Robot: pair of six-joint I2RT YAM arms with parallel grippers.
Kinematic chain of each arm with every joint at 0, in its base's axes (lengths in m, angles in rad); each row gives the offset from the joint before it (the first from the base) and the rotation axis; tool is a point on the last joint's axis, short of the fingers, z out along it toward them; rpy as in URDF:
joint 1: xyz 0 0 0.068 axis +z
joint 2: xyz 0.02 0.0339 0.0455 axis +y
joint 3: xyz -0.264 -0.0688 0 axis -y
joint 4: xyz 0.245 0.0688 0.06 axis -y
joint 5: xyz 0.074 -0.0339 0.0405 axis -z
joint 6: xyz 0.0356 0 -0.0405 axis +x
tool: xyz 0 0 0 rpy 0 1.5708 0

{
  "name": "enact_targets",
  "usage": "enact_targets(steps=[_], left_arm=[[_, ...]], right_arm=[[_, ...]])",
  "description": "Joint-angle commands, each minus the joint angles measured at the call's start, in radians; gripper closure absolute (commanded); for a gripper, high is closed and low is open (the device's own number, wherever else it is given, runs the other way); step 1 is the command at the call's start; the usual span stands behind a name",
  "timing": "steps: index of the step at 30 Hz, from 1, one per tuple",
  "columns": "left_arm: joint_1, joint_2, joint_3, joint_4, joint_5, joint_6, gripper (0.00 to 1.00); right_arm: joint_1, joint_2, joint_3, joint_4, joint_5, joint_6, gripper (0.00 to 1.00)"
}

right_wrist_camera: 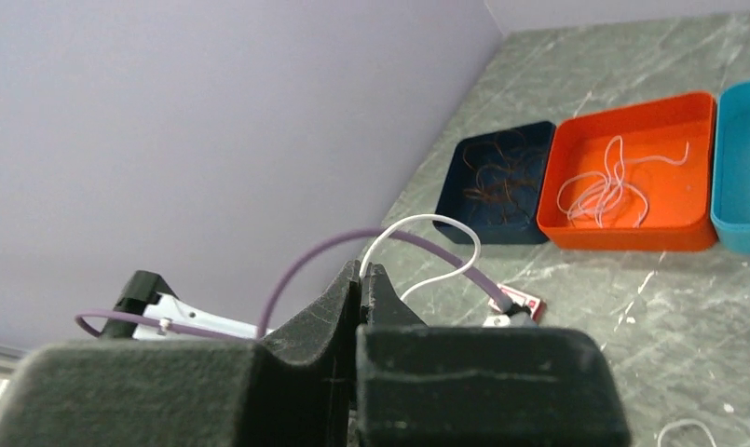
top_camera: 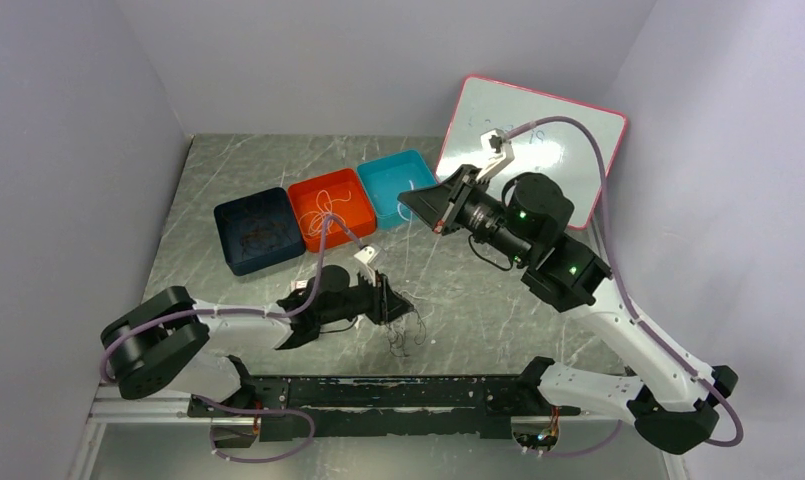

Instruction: Untangle the cables

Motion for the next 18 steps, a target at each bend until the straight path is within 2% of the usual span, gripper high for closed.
enact_targets(steps=[1, 18], left_arm=[[-0.025, 0.034, -0.024, 0.083, -0.045, -0.023, 0.72], [-0.073, 0.074, -0.065, 0.054, -0.102, -0.028, 0.68]], right_arm=[[0.006, -0.016, 0.071, 0.046, 0.024, -0.036, 1.0], [0.005, 0.048, 0.419, -0.057, 0.19, -0.274, 1.0]])
